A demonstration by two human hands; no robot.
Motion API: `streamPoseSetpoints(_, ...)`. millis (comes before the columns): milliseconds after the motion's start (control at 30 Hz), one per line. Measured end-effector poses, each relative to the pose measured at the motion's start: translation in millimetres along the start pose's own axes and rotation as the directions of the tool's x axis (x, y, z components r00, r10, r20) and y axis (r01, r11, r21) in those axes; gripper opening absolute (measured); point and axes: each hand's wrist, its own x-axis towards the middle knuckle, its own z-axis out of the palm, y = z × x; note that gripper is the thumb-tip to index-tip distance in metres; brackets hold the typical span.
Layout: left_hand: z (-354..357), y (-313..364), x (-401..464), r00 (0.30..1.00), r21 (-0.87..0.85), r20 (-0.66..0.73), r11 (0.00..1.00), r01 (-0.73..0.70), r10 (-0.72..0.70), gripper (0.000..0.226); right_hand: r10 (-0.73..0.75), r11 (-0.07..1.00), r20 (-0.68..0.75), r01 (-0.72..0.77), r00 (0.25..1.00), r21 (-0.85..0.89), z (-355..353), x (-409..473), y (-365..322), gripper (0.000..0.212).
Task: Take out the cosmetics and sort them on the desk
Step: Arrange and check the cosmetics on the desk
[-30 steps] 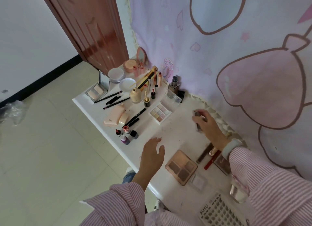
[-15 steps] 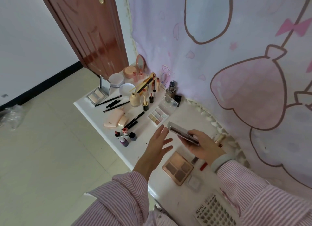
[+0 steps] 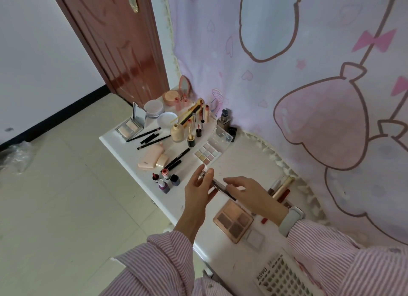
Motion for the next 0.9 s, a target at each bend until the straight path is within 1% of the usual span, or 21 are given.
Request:
streamPoseSetpoints(33,0,-1,-1,1.0,-0.002,-0.008,1.0,0.005,-0.005,0.043,-0.065,0.997,0.022,0.066,0.998,-0.036,1,-2,-3,0.033)
streamPoseSetpoints(100,-1,-4,-3,1.0,0.008,-0.009,1.0,0.01,-0.01,0.043,-0.145,0.978,0.062,0.153,0.987,-0.142,3,-5,-5,0.031)
streamPoseSetpoints(167,-2,-6,-5,1.0,0.038,-0.006,0.999,0.009,-0.008,0.035,-0.179,0.942,0.091,0.198,0.98,-0.272,2,-5,-3,0.03)
streamPoseSetpoints(200,-2,-6,-6,1.0,0.057,-0.004,0.998,0.005,-0.004,0.031,-0.181,0.931,0.11,0.207,0.977,-0.302,1,-5,-3,0.03)
streamPoseSetpoints(367,-4,-7,-7,1.0,0.094,0.025,0.996,0.005,-0.007,0.028,-0.163,0.958,0.165,0.196,0.973,-0.208,-5,-4,-2,0.031)
streamPoseSetpoints(500,-4,-8,-7,1.0,0.156,0.027,0.987,-0.019,0.015,0.032,-0.153,0.95,0.186,0.196,0.971,-0.245,-3,-4,-1,0.03)
streamPoseSetpoints(633,-4,-7,-8,0.999,0.177,0.016,0.984,-0.036,0.034,0.034,-0.148,0.968,0.178,0.18,0.973,-0.177,-2,-4,0,0.027)
streamPoseSetpoints(733,-3,-8,-9,0.999,0.228,-0.002,0.973,-0.033,0.034,0.038,-0.147,0.966,0.197,0.184,0.969,-0.182,-2,-2,4,0.027)
streamPoseSetpoints(800,-2,-9,-10,0.999,0.245,-0.011,0.969,-0.029,0.033,0.039,-0.153,0.96,0.189,0.191,0.97,-0.203,0,-1,7,0.024)
streamPoseSetpoints(900,0,-7,-12,1.0,0.198,0.004,0.98,0.011,-0.012,0.039,-0.125,0.962,0.133,0.153,0.983,-0.228,-5,0,10,0.017)
